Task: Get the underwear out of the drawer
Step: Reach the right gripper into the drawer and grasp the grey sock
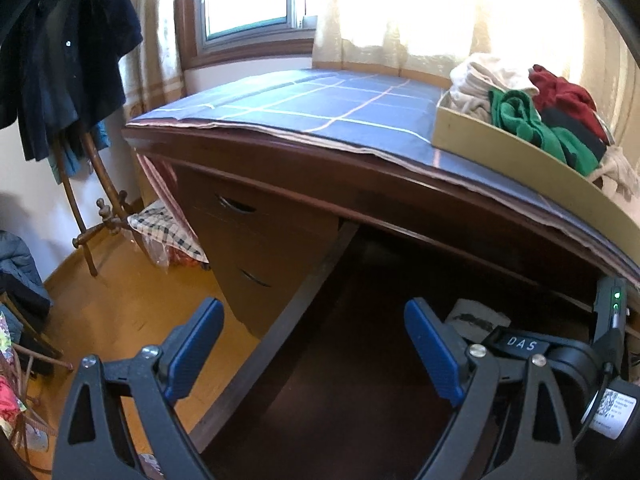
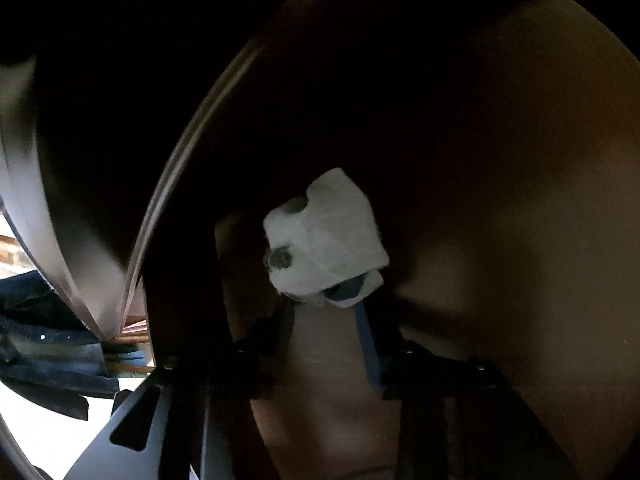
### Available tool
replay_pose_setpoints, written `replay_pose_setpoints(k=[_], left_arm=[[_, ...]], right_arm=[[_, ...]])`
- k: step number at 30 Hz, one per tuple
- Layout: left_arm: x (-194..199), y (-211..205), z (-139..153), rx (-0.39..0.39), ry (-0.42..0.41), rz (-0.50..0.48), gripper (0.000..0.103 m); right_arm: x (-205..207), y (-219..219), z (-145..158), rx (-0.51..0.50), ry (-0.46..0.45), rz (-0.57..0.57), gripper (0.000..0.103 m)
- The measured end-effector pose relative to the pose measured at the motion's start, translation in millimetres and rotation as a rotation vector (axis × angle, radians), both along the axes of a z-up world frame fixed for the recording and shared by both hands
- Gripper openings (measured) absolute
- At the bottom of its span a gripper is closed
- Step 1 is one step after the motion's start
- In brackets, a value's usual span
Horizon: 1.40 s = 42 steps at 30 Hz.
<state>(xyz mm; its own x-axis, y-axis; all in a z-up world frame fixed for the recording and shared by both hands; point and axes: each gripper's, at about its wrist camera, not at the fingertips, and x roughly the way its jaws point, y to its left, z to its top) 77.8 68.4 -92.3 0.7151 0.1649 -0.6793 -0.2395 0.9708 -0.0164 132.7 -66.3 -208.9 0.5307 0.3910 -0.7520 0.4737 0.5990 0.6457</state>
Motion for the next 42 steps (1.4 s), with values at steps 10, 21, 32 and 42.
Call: replay_pose_setpoints(k=[10,21,32,42], left_arm=[[-2,0,1,-0.013,0.002,-0.004,0.093],[-4,8,5,-0.039,-0.025,0.032,0.093],[12,17,-3,0.04,0.055,0.06,0.093],[7,16,0,0.055,0.031,0.058,0.093]], right_arm=[[-11,-21,-19,0.144,0.077,-0.064,0.002],[7,16,54,-0.401,0.013,0.741,0.003],[-18,26,63,-0.825,-0.415,1.041,0.028],[-29,13,41,-0.936,-0.535,0.863,0.06]])
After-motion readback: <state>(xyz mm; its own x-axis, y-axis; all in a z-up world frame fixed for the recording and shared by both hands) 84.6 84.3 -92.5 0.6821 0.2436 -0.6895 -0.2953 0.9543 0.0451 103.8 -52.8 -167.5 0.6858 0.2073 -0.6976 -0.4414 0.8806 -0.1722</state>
